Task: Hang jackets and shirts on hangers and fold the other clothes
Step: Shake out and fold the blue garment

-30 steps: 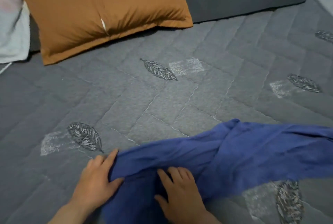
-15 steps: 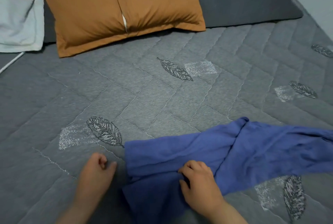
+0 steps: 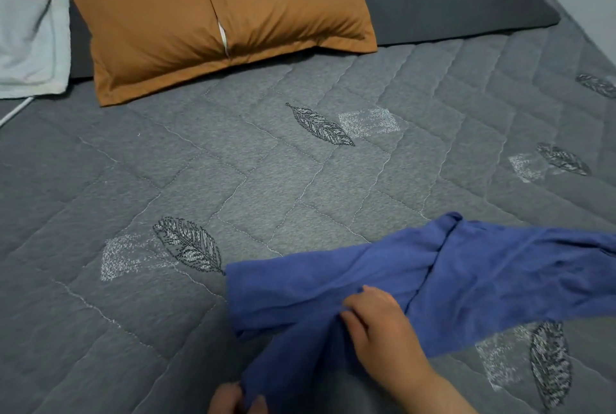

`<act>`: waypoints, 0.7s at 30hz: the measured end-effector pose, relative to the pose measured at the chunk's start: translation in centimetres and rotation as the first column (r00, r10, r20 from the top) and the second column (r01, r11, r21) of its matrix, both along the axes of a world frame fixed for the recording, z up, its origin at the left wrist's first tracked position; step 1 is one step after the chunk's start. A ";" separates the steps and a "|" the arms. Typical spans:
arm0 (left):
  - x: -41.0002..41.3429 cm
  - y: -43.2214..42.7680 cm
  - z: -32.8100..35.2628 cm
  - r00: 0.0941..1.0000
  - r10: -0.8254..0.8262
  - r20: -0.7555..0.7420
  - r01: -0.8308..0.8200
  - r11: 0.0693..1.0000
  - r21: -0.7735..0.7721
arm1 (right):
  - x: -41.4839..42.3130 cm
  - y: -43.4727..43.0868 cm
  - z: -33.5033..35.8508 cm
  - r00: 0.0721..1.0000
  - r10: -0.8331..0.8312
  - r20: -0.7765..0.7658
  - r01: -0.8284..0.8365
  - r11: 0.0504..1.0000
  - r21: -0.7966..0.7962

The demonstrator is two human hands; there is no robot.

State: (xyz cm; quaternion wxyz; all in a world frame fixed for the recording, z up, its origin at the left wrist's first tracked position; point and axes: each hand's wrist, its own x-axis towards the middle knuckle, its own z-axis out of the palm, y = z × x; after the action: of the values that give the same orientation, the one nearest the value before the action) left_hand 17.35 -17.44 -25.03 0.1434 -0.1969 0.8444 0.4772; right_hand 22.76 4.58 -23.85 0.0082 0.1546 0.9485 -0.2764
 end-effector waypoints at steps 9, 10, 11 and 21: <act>-10.0 0.7 -0.2 0.978 -0.199 -0.060 0.200 0.980 0.010 | -7.8 -0.1 -1.4 0.997 -0.081 -0.014 0.081 0.945 0.317; -9.8 0.3 -0.9 0.982 -0.189 -0.022 0.189 0.982 0.003 | -7.2 -0.3 -2.5 0.994 -0.084 0.070 0.055 0.938 0.343; -9.7 0.2 -1.3 0.988 -0.154 0.022 0.154 0.988 0.029 | -6.4 -0.4 -3.3 0.990 -0.086 0.113 0.041 0.934 0.355; -8.7 1.6 0.0 0.920 -0.305 0.245 0.293 0.952 0.086 | -0.7 -1.2 -4.6 0.947 0.277 -0.163 -0.213 0.921 0.327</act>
State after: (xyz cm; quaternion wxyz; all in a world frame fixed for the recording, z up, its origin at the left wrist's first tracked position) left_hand 8.66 -15.83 -25.01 0.3267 -0.1220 0.8273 0.4403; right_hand 22.09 3.39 -28.41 -0.0795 0.0038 0.9873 -0.1378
